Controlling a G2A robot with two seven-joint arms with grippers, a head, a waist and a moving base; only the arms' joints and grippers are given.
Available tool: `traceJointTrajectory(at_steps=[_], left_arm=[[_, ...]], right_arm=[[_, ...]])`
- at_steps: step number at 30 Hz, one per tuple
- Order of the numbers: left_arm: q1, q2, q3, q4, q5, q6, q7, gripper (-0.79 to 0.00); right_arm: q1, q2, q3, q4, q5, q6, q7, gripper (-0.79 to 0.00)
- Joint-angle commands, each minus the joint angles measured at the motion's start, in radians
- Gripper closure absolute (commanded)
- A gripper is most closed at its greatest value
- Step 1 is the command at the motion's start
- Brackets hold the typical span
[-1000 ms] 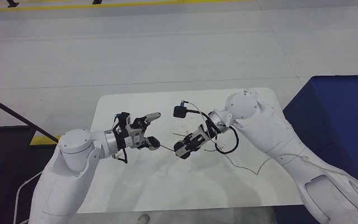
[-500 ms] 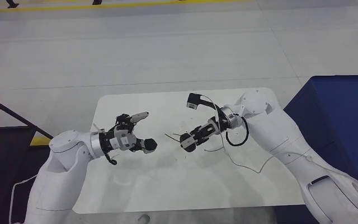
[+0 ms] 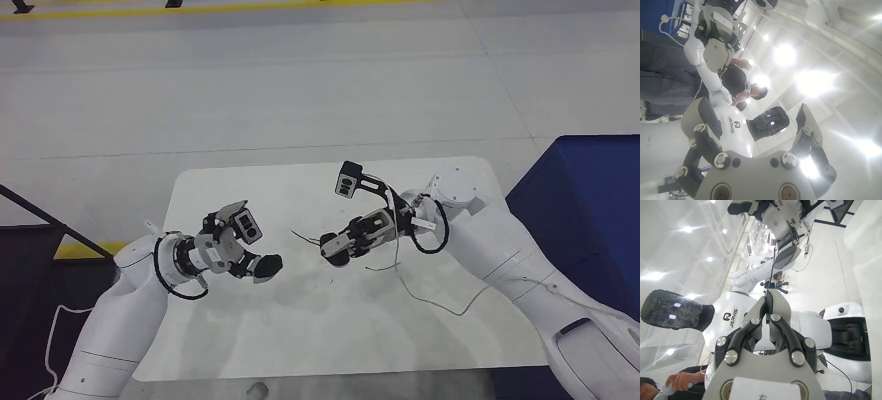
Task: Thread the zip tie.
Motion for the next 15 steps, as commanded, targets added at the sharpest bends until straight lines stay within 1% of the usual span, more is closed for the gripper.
traceJointTrajectory(at_steps=[1, 2, 4, 6, 7, 9, 10, 11, 15], left_arm=[[-0.008, 0.003, 0.003, -0.002, 0.075, -0.043, 0.0, -0.372], [-0.009, 0.004, 0.007, -0.003, 0.106, -0.058, -0.002, -0.357], [-0.011, 0.006, 0.009, 0.007, 0.131, -0.068, 0.005, -0.357], [-0.017, 0.007, 0.008, 0.023, 0.155, -0.083, 0.018, -0.289], [-0.02, 0.007, 0.01, 0.03, 0.154, -0.079, 0.017, -0.268], [-0.028, 0.007, 0.012, 0.04, 0.158, -0.083, 0.02, -0.252], [-0.031, 0.006, 0.014, 0.042, 0.159, -0.086, 0.02, -0.099], [-0.032, 0.006, 0.016, 0.042, 0.158, -0.088, 0.015, -0.012], [-0.03, 0.007, 0.02, 0.028, 0.17, -0.094, 0.018, 0.0]], right_arm=[[-0.005, -0.001, 0.007, 0.001, 0.002, 0.022, 0.016, 0.0], [-0.005, -0.001, 0.009, 0.002, -0.009, 0.026, 0.017, 0.0], [-0.003, -0.004, 0.007, -0.002, -0.034, 0.035, 0.025, 0.0], [-0.005, -0.007, 0.01, 0.002, -0.041, 0.036, 0.024, 0.0], [-0.005, -0.009, 0.011, 0.004, -0.043, 0.037, 0.023, 0.0], [-0.003, -0.014, 0.012, 0.006, -0.051, 0.04, 0.027, 0.0], [-0.002, -0.016, 0.013, 0.006, -0.054, 0.041, 0.027, 0.0], [-0.001, -0.018, 0.013, 0.007, -0.058, 0.043, 0.028, 0.0], [0.003, -0.027, 0.015, 0.012, -0.069, 0.05, 0.032, 0.0]])
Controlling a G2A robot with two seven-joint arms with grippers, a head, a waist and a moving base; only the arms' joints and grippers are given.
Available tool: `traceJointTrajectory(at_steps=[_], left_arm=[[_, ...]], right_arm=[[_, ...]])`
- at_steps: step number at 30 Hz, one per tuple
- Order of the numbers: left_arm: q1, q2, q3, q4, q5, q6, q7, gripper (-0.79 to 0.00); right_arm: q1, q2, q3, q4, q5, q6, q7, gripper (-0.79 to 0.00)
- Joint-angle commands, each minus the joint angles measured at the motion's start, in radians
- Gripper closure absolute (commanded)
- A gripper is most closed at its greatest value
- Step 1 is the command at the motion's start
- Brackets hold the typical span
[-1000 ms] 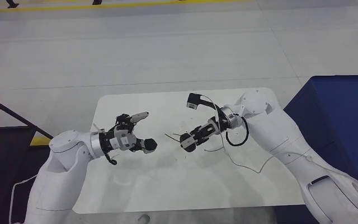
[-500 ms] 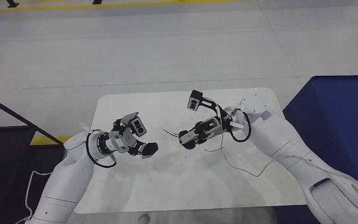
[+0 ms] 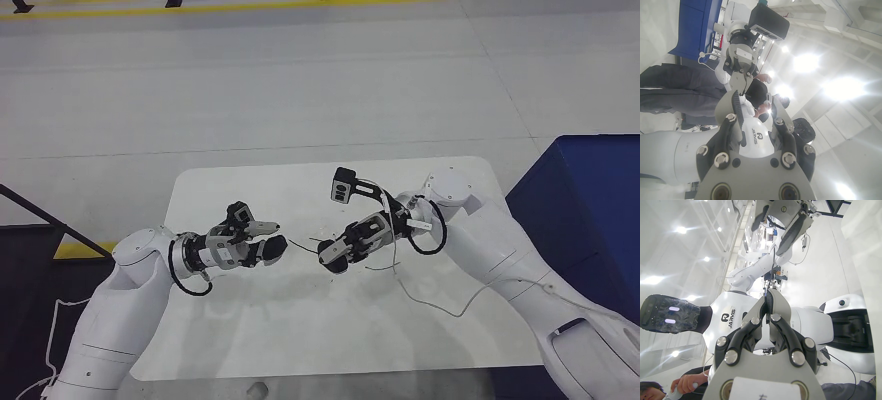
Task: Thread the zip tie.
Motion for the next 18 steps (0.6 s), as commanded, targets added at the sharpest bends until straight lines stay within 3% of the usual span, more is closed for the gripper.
traceJointTrajectory(at_steps=[1, 5, 8, 10, 13, 18], left_arm=[[0.004, 0.001, 0.002, -0.01, 0.01, -0.002, 0.004, 0.0], [0.01, 0.002, 0.006, -0.022, 0.008, 0.007, -0.004, -0.083], [0.012, 0.003, 0.004, -0.028, 0.012, 0.006, 0.001, -0.062], [0.014, 0.005, 0.001, -0.03, 0.018, 0.001, 0.008, -0.089], [0.016, 0.006, -0.003, -0.025, 0.016, -0.002, 0.012, -0.2], [0.025, 0.006, 0.006, -0.038, 0.016, -0.002, 0.008, -0.16]], right_arm=[[0.002, -0.004, 0.001, 0.003, -0.005, 0.004, 0.003, 0.0], [0.001, -0.012, 0.006, 0.007, -0.013, 0.005, 0.004, 0.0], [0.0, -0.017, 0.01, 0.008, -0.016, 0.006, 0.005, 0.0], [-0.002, -0.019, 0.014, 0.006, -0.02, 0.007, 0.005, 0.0], [-0.005, -0.022, 0.021, 0.003, -0.027, 0.008, 0.008, 0.0], [-0.015, -0.024, 0.035, -0.004, -0.041, 0.01, 0.01, 0.0]])
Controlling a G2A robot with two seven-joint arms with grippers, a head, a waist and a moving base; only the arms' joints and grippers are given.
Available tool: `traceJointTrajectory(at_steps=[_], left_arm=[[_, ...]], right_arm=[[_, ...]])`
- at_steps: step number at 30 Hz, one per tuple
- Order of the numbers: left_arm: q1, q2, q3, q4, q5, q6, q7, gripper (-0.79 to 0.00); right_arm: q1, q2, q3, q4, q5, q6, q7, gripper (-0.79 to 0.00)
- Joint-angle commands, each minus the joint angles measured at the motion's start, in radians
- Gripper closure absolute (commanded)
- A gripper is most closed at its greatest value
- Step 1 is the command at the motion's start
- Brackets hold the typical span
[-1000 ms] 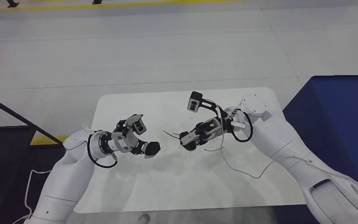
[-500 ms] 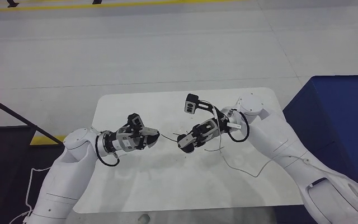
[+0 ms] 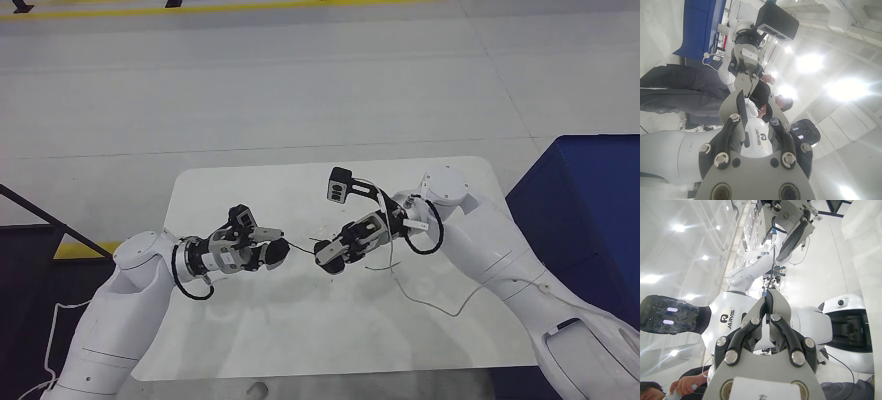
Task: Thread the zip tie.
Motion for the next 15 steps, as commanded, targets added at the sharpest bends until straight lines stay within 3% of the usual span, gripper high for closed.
traceJointTrajectory(at_steps=[1, 4, 9, 12, 13, 14, 15], left_arm=[[0.004, 0.0, 0.003, -0.011, -0.001, -0.001, 0.0, -0.154], [0.008, 0.0, 0.005, -0.022, 0.004, -0.004, 0.008, -0.114], [0.007, 0.0, 0.01, -0.027, 0.004, -0.008, 0.016, -0.166], [0.007, 0.0, 0.013, -0.029, 0.006, -0.011, 0.022, -0.139], [0.007, 0.0, 0.014, -0.029, 0.006, -0.012, 0.023, -0.095], [0.007, -0.001, 0.016, -0.03, 0.007, -0.012, 0.024, 0.0], [0.007, -0.001, 0.017, -0.029, 0.007, -0.012, 0.025, 0.0]], right_arm=[[-0.005, -0.001, 0.004, -0.004, -0.006, 0.003, 0.0, 0.0], [-0.009, -0.004, 0.008, -0.009, -0.011, 0.007, 0.003, 0.0], [-0.013, -0.008, 0.016, -0.009, -0.02, 0.015, 0.008, 0.0], [-0.015, -0.01, 0.021, -0.008, -0.024, 0.017, 0.008, 0.0], [-0.016, -0.011, 0.021, -0.009, -0.024, 0.019, 0.008, 0.0], [-0.016, -0.012, 0.022, -0.01, -0.024, 0.02, 0.008, 0.0], [-0.017, -0.012, 0.023, -0.01, -0.025, 0.02, 0.008, 0.0]])
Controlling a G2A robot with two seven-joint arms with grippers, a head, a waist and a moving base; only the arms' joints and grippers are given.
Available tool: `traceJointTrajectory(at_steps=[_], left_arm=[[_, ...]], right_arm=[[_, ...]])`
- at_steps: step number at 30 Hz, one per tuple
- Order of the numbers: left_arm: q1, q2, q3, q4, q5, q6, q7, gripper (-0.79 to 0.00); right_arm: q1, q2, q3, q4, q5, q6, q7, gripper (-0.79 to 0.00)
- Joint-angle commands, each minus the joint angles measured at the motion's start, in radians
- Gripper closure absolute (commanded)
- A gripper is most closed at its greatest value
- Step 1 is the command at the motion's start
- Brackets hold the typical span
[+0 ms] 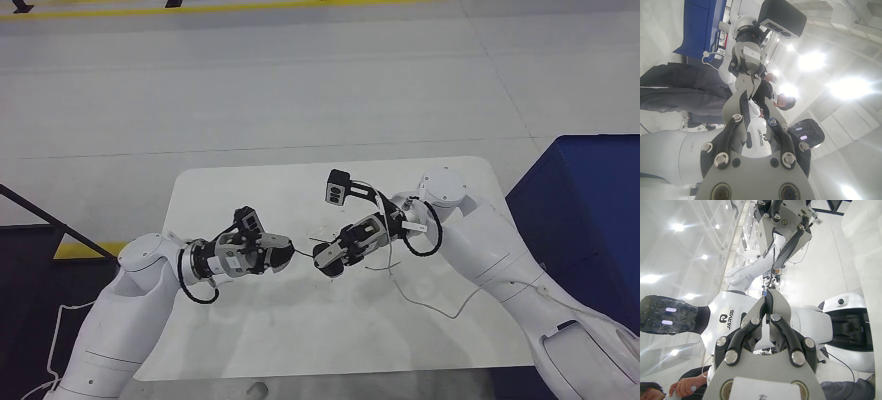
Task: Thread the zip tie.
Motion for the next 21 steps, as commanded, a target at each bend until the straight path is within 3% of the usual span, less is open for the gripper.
traceJointTrajectory(at_steps=[1, 5, 7, 21], left_arm=[[-0.001, 0.0, 0.003, 0.001, 0.001, -0.001, 0.001, 0.0], [-0.003, 0.0, 0.005, 0.004, 0.0, -0.003, 0.001, 0.0], [-0.004, 0.0, 0.004, 0.005, 0.002, -0.008, 0.002, 0.0], [0.004, 0.004, 0.02, -0.022, 0.032, 0.008, -0.022, 0.0]], right_arm=[[-0.001, -0.001, 0.001, 0.0, -0.001, 0.0, 0.0, 0.0], [-0.003, -0.003, 0.003, 0.002, -0.001, 0.001, 0.0, 0.0], [-0.006, -0.004, 0.01, 0.005, 0.016, -0.005, 0.0, -0.785], [-0.053, 0.004, 0.064, -0.025, 0.028, 0.023, -0.03, -0.785]])
